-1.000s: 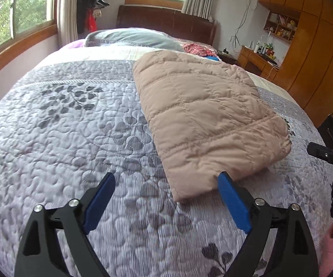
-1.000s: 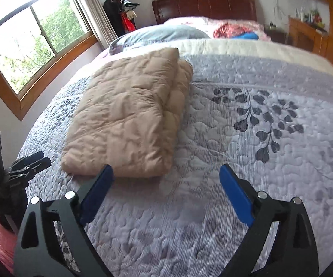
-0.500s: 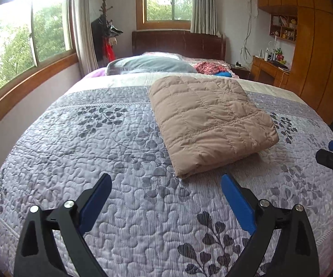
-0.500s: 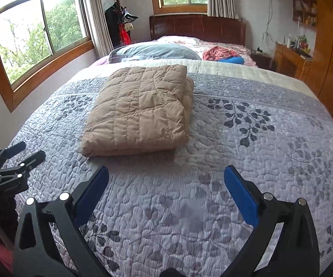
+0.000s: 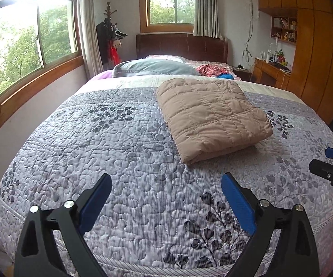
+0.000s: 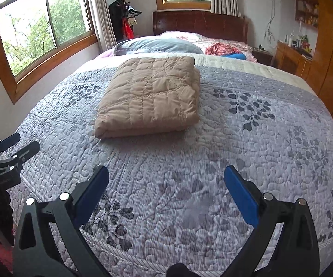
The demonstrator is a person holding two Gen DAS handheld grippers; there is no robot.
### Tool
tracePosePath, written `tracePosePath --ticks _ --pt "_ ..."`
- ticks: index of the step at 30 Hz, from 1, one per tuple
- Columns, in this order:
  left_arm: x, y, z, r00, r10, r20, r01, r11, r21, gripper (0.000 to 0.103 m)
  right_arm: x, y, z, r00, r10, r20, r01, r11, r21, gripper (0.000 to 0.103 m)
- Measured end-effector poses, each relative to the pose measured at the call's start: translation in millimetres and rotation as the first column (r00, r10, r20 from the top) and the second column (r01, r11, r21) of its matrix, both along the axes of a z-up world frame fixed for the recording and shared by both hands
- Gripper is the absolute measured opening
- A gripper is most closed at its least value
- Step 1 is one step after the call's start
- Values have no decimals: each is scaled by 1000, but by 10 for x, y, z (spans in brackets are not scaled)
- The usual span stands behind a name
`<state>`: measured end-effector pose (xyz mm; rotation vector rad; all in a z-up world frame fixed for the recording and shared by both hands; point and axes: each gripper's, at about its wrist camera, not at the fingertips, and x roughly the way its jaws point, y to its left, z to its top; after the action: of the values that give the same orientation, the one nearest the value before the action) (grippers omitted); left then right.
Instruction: Fold large clothes
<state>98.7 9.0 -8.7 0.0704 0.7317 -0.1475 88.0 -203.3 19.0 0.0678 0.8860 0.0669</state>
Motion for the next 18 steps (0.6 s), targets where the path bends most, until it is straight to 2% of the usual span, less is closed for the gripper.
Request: tracePosePath --ticks 5,18 --pt "-67 3 5 1000 4 16 -4 1000 9 96 -1 -11 -75 1000 -3 -25 3 1000 2 99" --pt "-72 21 -35 1000 6 8 -6 1000 8 96 -40 18 -64 1000 11 -18 -12 1000 -9 99"
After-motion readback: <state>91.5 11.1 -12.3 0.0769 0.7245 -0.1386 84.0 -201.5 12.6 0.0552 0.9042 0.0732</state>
